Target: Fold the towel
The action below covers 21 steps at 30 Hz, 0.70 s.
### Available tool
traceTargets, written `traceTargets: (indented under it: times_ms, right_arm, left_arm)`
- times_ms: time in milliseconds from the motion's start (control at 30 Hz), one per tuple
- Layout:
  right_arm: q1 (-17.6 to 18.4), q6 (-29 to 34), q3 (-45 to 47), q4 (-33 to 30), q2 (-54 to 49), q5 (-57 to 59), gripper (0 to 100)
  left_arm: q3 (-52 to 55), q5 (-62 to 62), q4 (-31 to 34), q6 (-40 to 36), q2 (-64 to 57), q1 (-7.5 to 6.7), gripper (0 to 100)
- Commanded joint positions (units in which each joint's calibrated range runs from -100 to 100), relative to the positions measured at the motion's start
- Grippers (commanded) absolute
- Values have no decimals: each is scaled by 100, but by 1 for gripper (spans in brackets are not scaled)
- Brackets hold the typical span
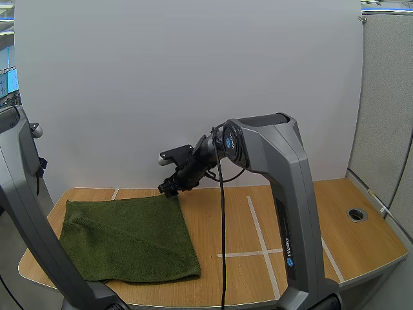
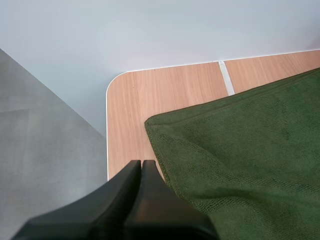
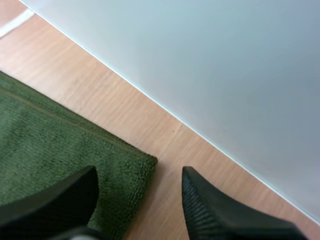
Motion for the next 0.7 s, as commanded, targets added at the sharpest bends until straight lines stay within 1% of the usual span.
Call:
traceTargets:
  times_ms: [0, 133, 300, 467, 500, 533, 600, 667]
  right_arm:
    - [-20, -40, -39, -25, 127, -179, 77]
    - [-20, -82, -39, 186, 127, -120, 74]
    - [-6, -292, -39, 592, 127, 376, 71]
    - [31, -292, -39, 620, 127, 642, 67]
    - [38, -292, -39, 620, 127, 642, 65]
    - [38, -292, -39, 620, 127, 642, 62]
    - [38, -292, -39, 620, 127, 642, 49]
    - [30, -282, -39, 608, 127, 642, 24]
  left_arm:
    - [13, 30, -133, -88, -66, 1, 0]
    - [13, 30, -133, -105, -66, 1, 0]
    - [13, 30, -133, -111, -66, 1, 0]
    - [13, 30, -133, -111, -66, 1, 0]
    - [13, 30, -133, -111, -66, 1, 0]
    - [13, 30, -133, -111, -66, 1, 0]
    - [13, 30, -133, -111, -66, 1, 0]
    - [13, 30, -133, -111, -66, 1, 0]
